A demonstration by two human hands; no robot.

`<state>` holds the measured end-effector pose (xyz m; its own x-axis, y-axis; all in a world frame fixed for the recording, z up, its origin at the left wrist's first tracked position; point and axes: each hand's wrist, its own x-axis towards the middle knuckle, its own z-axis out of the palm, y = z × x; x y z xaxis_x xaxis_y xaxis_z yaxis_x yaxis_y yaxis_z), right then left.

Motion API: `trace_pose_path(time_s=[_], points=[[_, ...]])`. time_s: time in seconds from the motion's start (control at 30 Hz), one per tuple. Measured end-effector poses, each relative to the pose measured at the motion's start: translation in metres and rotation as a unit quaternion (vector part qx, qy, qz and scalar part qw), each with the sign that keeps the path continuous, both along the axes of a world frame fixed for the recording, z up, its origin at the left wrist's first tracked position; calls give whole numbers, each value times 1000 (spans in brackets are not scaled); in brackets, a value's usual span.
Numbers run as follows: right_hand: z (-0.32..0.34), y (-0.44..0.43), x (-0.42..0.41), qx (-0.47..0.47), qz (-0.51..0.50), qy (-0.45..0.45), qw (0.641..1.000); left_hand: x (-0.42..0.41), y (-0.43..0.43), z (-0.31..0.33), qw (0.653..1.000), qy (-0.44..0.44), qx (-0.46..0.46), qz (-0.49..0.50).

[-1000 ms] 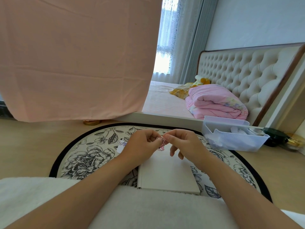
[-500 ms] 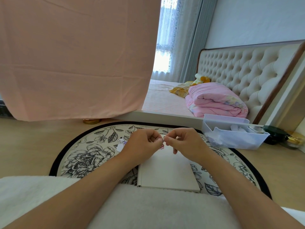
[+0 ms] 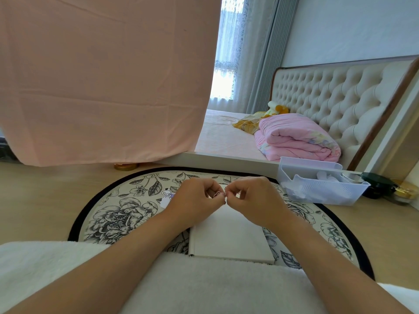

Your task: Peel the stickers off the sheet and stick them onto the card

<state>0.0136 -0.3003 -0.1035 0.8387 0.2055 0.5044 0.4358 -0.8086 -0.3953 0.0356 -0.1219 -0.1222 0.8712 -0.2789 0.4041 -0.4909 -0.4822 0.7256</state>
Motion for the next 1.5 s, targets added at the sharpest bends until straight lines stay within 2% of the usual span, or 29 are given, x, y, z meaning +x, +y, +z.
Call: trace_pose_path(time_s=[0.13, 0.23, 0.47, 0.57, 0.7, 0.83, 1.0, 1.17, 1.5], points=[[-2, 0, 0, -23, -4, -32, 999, -1, -1, 1, 1000, -2, 2, 2], [-4, 1, 1, -13, -7, -22, 1000, 0, -1, 1, 1000, -1, 2, 4], [-1, 0, 0, 136, 5, 88, 987, -1, -3, 0, 999, -9, -22, 22], [0, 0, 0, 167, 1, 95, 981, -2, -2, 1, 998, -25, -34, 48], [0, 2, -2, 169, -13, 79, 982, -4, 1, 6, 991, -102, 9, 83], [-2, 4, -1, 151, -34, 57, 986, -8, -5, 6, 997, -43, 2, 71], [-2, 3, -2, 109, -42, 23, 993, -4, -6, 5, 995, 45, -83, 22], [-3, 3, -2, 94, -33, 16, 995, -3, -6, 5, 995, 48, -87, 22], [2, 7, -1, 218, -8, 121, 968, -2, -6, 2, 999, 18, -43, 12]])
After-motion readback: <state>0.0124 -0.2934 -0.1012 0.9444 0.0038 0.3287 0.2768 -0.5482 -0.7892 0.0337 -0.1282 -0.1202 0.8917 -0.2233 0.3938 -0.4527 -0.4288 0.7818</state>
